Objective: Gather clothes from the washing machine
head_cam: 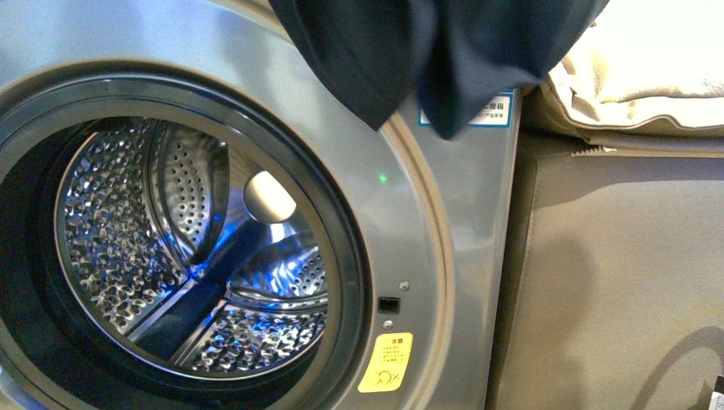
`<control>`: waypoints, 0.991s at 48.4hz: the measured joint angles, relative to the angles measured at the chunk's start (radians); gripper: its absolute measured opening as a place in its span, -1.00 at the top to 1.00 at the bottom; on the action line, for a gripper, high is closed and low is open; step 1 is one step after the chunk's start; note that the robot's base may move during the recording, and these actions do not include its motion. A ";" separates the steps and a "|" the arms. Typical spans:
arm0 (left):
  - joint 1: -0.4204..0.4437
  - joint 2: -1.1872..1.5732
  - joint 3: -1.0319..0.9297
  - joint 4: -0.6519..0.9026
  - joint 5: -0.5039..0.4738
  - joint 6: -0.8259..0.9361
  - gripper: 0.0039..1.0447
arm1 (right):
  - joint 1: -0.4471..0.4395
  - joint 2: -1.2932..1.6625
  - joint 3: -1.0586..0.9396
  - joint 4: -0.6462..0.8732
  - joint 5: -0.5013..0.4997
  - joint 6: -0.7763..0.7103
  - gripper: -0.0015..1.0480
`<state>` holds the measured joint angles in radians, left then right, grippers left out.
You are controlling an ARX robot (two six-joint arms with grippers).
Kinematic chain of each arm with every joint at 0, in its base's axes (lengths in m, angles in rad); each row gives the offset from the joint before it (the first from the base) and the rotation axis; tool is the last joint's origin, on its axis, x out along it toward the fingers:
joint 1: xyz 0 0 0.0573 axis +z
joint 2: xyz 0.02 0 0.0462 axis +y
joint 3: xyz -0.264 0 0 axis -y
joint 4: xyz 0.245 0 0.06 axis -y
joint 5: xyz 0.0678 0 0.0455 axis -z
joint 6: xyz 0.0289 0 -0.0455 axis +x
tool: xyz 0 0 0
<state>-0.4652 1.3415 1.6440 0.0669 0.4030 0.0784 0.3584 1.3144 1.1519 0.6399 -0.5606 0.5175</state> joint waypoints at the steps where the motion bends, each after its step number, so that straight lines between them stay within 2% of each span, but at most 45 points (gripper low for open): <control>1: 0.000 0.000 0.000 0.000 0.000 0.000 0.72 | -0.001 0.013 0.016 -0.002 0.013 0.000 -0.85; 15: 0.000 0.000 0.000 0.000 -0.002 0.000 0.72 | 0.009 0.023 0.042 -0.027 0.022 -0.024 -0.85; 31: 0.000 0.000 0.000 0.000 0.001 0.000 0.72 | -0.039 -0.154 -0.129 -0.032 0.014 -0.079 -0.85; 37: 0.000 0.000 0.000 0.000 0.001 0.000 0.72 | -0.124 -0.277 -0.232 -0.017 -0.037 -0.069 -0.85; 48: 0.000 0.000 0.000 0.000 0.001 0.000 0.72 | -0.369 -0.335 -0.243 0.031 -0.239 -0.061 -0.85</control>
<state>-0.4652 1.3415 1.6440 0.0669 0.4042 0.0780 -0.0109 0.9794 0.9085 0.6712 -0.7994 0.4561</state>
